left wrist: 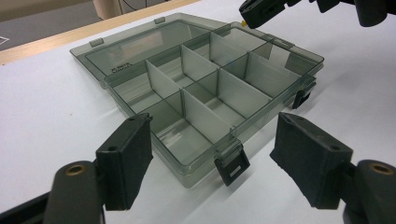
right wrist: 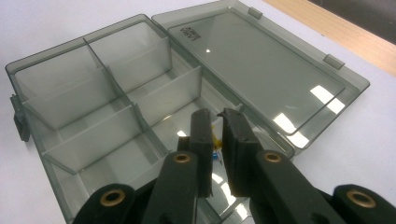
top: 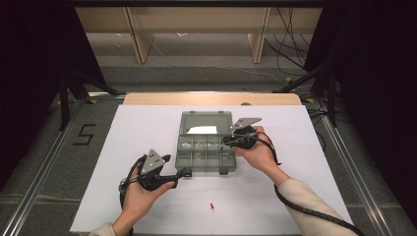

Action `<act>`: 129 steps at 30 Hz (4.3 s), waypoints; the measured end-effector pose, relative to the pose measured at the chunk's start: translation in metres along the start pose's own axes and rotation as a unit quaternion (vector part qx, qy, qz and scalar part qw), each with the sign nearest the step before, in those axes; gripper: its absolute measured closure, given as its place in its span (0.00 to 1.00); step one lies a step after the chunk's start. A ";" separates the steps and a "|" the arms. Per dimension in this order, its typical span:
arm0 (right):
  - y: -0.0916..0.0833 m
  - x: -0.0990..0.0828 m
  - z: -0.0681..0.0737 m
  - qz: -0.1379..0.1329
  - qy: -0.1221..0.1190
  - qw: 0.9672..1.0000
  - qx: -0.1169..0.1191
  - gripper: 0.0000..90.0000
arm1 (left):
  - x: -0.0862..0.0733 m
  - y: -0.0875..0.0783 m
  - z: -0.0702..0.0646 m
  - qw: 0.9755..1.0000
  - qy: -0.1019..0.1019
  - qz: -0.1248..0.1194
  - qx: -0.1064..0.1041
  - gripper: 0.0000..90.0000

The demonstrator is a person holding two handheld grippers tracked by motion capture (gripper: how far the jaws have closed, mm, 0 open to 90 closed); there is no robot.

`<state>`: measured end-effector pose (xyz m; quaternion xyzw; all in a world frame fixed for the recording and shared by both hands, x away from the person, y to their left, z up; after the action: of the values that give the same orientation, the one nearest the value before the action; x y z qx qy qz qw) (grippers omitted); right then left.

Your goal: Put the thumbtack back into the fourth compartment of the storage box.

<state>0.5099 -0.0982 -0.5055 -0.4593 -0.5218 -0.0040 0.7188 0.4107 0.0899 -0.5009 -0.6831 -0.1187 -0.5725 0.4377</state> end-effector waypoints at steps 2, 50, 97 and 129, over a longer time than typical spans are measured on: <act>0.002 0.000 0.000 -0.001 -0.004 1.000 -0.004 0.93 | 0.000 0.000 0.000 1.000 0.004 -0.001 -0.001 0.30; -0.028 -0.077 0.146 0.086 -0.016 0.988 0.130 0.68 | 0.003 -0.003 -0.001 1.000 0.001 -0.004 -0.002 0.30; -0.030 -0.075 0.138 0.091 -0.071 0.989 0.097 0.87 | 0.001 -0.001 -0.001 1.000 0.003 0.000 -0.004 0.31; -0.034 -0.056 0.113 0.059 -0.047 0.995 0.062 0.87 | 0.001 0.000 0.000 1.000 0.004 -0.002 -0.005 0.31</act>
<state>0.3833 -0.0699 -0.5216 -0.4438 -0.5263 0.0929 0.7193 0.4108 0.0893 -0.4999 -0.6825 -0.1154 -0.5770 0.4335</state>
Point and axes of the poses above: each handheld gripper's, and its own axes: y roughly forward along the jaws, x roughly out of its top, z roughly to its left, the point moved 10 cm from there along y, roughly forward along the jaws, and after that the axes turned 4 degrees about y, right-handed, at the moved point
